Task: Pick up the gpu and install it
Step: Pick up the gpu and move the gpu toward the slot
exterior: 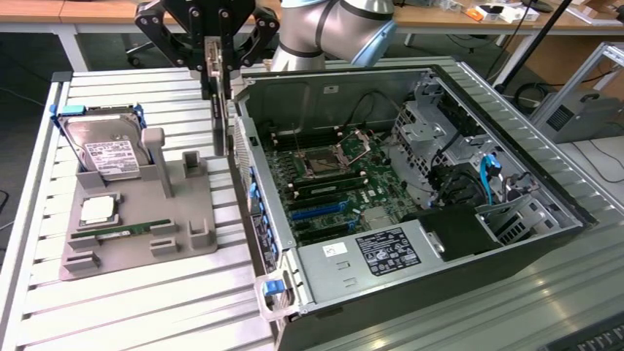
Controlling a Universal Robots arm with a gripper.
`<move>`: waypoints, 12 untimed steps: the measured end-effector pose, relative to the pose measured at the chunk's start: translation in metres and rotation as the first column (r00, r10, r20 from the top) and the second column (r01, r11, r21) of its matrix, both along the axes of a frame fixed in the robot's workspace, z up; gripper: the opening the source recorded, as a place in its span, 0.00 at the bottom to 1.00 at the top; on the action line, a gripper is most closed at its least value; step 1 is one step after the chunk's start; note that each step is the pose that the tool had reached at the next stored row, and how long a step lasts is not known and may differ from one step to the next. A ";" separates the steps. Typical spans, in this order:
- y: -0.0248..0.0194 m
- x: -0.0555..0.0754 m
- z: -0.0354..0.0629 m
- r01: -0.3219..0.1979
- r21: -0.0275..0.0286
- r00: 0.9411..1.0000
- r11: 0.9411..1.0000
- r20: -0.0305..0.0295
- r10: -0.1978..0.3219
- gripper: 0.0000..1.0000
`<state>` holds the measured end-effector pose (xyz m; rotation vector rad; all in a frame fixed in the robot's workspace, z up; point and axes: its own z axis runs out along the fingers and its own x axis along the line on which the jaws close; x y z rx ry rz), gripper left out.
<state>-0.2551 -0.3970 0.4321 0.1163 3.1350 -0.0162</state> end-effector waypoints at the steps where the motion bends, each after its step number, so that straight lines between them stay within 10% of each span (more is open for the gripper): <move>1: -0.0001 0.001 0.0000 0.000 0.000 1.000 1.000 0.000 0.000 0.27; 12: -0.0003 0.003 0.0000 0.000 0.000 1.000 1.000 0.000 0.000 0.27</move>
